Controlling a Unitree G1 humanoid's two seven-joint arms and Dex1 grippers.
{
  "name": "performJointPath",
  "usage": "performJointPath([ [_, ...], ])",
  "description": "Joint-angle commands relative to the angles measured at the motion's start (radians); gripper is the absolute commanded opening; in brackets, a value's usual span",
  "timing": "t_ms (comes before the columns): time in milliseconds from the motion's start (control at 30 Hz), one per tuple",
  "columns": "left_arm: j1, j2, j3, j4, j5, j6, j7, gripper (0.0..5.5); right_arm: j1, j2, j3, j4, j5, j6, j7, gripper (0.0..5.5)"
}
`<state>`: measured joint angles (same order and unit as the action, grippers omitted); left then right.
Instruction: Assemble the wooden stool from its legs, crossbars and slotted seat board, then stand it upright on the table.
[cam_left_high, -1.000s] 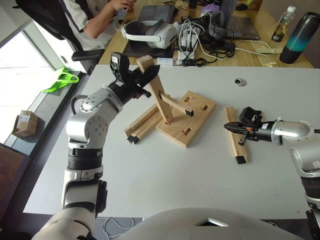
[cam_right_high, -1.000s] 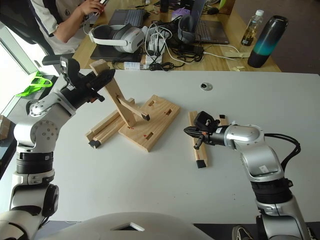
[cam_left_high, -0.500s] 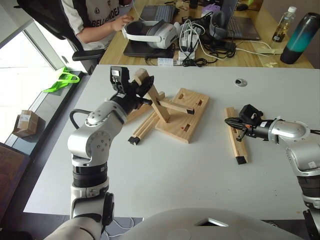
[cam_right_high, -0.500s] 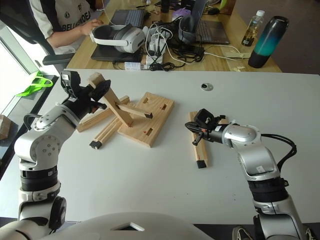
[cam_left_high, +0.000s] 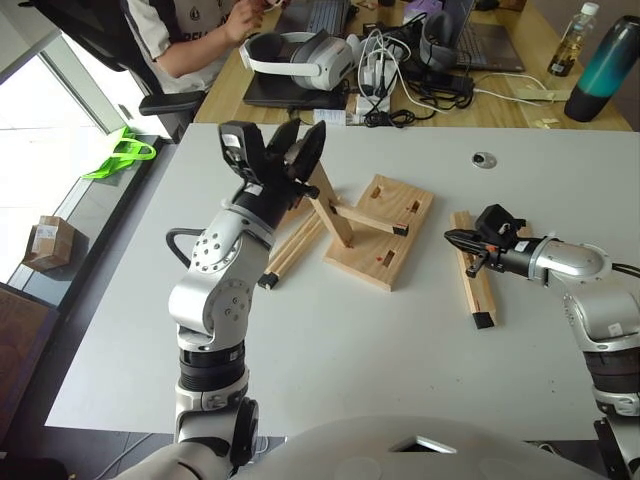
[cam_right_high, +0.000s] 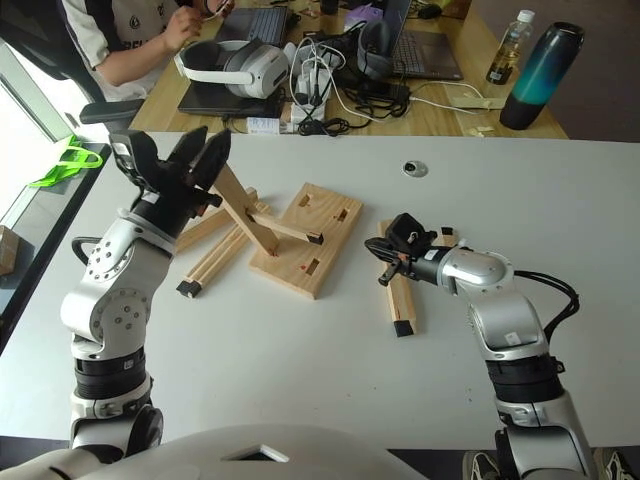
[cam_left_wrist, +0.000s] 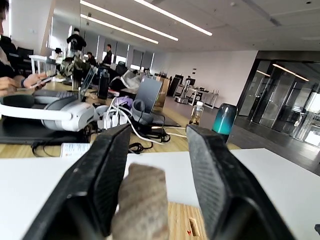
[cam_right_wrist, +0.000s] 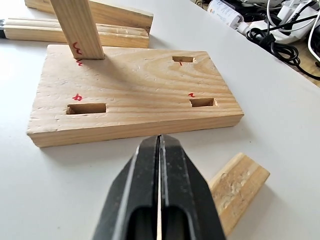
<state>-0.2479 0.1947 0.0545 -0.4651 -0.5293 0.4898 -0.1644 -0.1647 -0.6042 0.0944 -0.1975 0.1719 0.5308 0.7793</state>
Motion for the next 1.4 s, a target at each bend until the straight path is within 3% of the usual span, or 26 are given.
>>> performJointPath([
  [33, -0.144, 0.022, 0.045, -0.096, 0.069, -0.077, 0.048, 2.63, 0.008, 0.004, -0.019, -0.006, 0.009, -0.010, -0.018, 0.00],
  [100, -0.272, 0.138, 0.218, 0.035, 0.080, -0.112, 0.075, 3.02, 0.020, 0.007, -0.025, -0.019, 0.009, -0.010, -0.030, 0.00],
  [167, -0.300, 0.306, 0.368, 0.331, 0.099, -0.177, -0.005, 3.29, 0.031, 0.011, -0.027, -0.035, 0.008, -0.007, -0.043, 0.00],
  [233, -0.231, 0.423, 0.409, 0.653, 0.122, -0.225, -0.138, 3.51, 0.029, 0.013, -0.025, -0.037, 0.006, -0.010, -0.048, 0.00],
  [333, -0.073, 0.482, 0.233, 0.900, 0.200, -0.255, -0.418, 4.06, 0.036, 0.020, -0.031, -0.049, 0.011, -0.006, -0.058, 0.00],
  [400, -0.006, 0.499, 0.101, 1.066, 0.294, -0.378, -0.606, 4.49, 0.037, 0.025, -0.034, -0.054, 0.018, -0.005, -0.062, 0.00],
  [500, -0.024, 0.507, 0.013, 1.218, 0.374, -0.498, -0.737, 5.03, 0.039, 0.046, -0.095, -0.093, 0.087, 0.053, -0.080, 0.00],
  [567, -0.036, 0.509, 0.015, 1.221, 0.364, -0.508, -0.789, 5.08, 0.048, 0.059, -0.144, -0.131, 0.133, 0.089, -0.100, 0.00],
  [733, 0.034, 0.506, 0.076, 1.030, 0.308, -0.455, -0.776, 5.08, 0.147, 0.111, -0.235, -0.296, 0.228, 0.182, -0.200, 0.00],
  [867, 0.106, 0.531, 0.019, 0.965, 0.364, -0.391, -0.788, 5.08, 0.181, 0.143, -0.249, -0.354, 0.260, 0.219, -0.264, 0.00],
  [1100, -0.106, 0.522, -0.058, 1.356, 0.497, -0.505, -0.727, 5.08, 0.190, 0.134, -0.218, -0.350, 0.253, 0.206, -0.289, 0.00],
  [1400, -0.273, 0.430, -0.114, 1.590, 0.508, -0.501, -0.863, 5.08, 0.079, 0.114, -0.195, -0.245, 0.215, 0.140, -0.282, 0.00],
])
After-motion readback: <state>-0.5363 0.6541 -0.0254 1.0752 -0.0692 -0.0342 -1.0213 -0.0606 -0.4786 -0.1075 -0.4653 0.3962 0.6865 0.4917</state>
